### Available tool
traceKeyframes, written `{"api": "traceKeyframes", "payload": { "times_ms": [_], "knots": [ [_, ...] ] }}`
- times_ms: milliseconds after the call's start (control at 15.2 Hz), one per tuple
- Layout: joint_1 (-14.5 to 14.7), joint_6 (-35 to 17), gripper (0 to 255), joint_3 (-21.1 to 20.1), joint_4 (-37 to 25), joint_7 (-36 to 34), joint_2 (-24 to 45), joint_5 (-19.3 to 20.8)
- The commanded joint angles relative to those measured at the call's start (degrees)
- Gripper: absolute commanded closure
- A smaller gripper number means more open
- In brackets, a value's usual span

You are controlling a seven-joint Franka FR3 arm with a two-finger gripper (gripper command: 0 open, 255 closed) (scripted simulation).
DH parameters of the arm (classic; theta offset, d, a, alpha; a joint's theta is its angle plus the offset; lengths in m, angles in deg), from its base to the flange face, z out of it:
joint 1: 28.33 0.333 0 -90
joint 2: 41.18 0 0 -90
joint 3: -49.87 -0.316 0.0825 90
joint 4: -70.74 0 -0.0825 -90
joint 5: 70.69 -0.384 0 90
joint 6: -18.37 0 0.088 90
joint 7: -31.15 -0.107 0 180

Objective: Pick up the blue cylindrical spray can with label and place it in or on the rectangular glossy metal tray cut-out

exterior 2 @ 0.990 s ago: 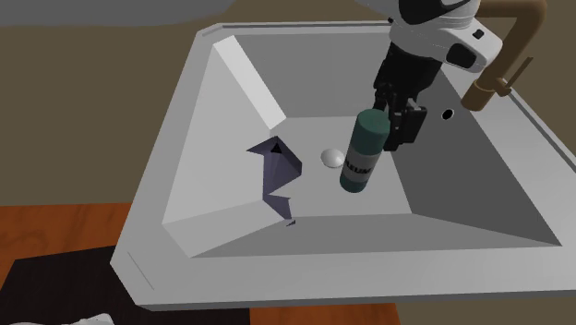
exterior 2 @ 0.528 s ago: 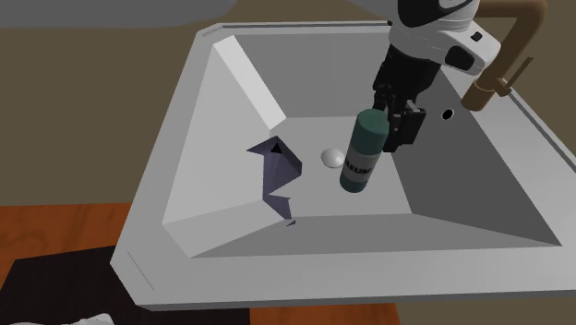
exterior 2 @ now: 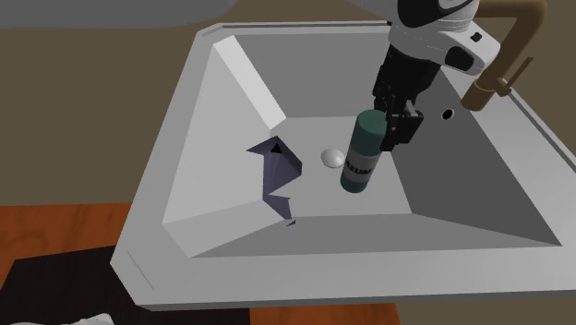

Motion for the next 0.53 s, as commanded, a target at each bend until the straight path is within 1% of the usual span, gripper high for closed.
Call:
{"api": "traceKeyframes", "payload": {
  "times_ms": [0,66,462],
  "knots": [
    [0.11,0.01,255,-0.09,0.05,-0.02,0.16,0.02],
    [0.14,-0.16,255,-0.10,0.27,-0.08,0.10,0.00],
    [0.42,4.34,255,-0.20,-4.03,0.13,-0.14,-0.17]
  ]
}}
